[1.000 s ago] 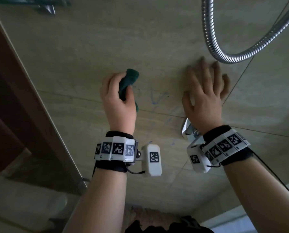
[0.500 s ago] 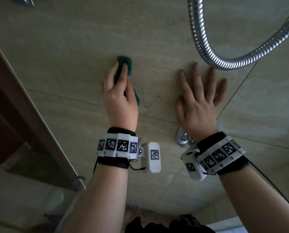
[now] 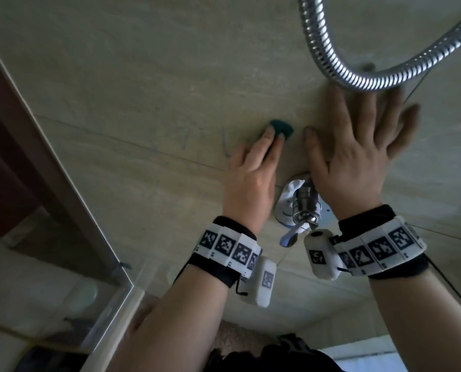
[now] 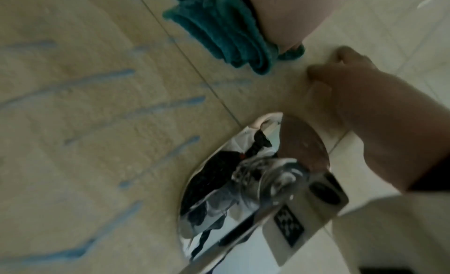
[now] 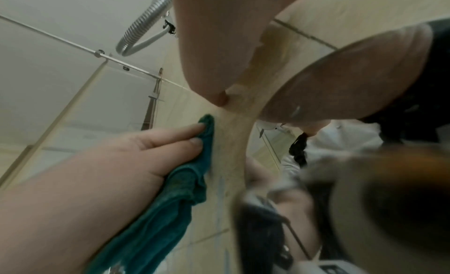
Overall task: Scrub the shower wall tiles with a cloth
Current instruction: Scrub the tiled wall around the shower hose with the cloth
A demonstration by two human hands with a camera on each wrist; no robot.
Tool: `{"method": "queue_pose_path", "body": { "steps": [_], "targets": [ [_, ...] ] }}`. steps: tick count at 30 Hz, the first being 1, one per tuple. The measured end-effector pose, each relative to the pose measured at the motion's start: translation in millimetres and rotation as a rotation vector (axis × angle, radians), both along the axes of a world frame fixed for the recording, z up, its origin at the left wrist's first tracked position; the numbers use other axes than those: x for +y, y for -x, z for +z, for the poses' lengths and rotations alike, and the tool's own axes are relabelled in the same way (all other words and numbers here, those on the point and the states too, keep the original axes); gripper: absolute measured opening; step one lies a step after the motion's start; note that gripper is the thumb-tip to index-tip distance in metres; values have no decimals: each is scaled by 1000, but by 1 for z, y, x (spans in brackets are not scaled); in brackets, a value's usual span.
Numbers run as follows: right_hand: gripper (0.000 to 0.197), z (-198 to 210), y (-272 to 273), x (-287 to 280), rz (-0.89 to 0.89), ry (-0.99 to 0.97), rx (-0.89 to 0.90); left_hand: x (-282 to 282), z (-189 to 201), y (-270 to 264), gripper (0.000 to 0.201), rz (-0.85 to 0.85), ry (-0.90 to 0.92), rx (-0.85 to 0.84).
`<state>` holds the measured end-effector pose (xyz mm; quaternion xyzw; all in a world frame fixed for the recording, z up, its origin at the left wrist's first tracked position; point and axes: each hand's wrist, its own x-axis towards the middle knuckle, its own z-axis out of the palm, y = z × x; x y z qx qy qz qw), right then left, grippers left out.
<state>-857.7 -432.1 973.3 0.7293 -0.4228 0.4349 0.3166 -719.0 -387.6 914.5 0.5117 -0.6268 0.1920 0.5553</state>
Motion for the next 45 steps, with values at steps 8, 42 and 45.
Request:
{"method": "queue_pose_path", "body": {
  "steps": [8,42,45],
  "targets": [
    [53,-3,-8,3,-36,-27,-22,7,-16,-47,62,403,-142,131],
    [57,-3,-13,10,-17,-111,-28,20,-39,7,71,235,-315,89],
    [56,-3,-13,10,-27,-101,-33,19,-40,-17,72,373,-345,160]
  ]
}}
